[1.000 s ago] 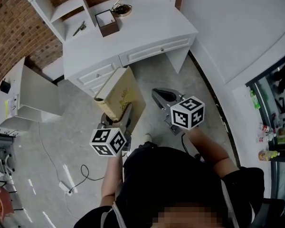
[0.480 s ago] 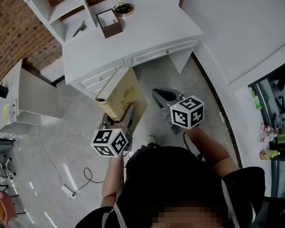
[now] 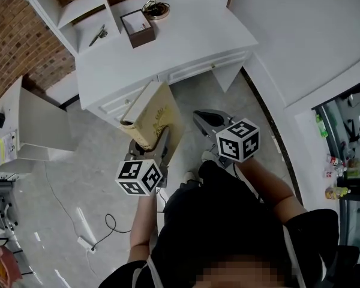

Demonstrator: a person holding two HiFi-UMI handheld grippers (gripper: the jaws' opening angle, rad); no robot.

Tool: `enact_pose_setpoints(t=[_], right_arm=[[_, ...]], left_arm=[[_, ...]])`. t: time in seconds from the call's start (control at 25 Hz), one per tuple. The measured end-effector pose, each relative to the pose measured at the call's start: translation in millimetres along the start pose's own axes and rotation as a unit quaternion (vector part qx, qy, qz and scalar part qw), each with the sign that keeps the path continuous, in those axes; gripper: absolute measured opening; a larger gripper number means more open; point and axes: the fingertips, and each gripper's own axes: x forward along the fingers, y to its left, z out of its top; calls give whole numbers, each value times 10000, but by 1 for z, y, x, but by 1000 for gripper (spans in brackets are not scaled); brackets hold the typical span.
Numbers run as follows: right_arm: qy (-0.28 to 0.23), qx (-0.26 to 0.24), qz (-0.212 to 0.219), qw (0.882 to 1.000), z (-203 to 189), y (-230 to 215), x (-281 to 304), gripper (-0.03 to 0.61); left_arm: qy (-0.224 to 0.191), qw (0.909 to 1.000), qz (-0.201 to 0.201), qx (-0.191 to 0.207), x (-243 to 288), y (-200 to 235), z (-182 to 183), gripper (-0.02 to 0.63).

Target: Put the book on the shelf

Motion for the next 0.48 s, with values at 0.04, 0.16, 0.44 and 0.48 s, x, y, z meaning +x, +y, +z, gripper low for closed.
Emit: enact_pose_setpoints(t=[0.04, 0.16, 0.44, 0.48], right_arm=[[-1, -10, -1, 10000, 2, -1, 2, -5], [22, -49, 17, 10000, 5, -7, 9, -5], [-62, -188, 171, 9997, 29, -33, 32, -5], [-71, -202, 186, 9996, 33, -38, 35, -5]], left_arm=[[-13, 10000, -3, 3, 2, 1, 2, 221], [-47, 10000, 21, 38, 7, 2, 5, 221], [-207, 9994, 241, 143, 34, 13, 26, 221], [-227, 9993, 265, 150, 38, 14, 30, 221]])
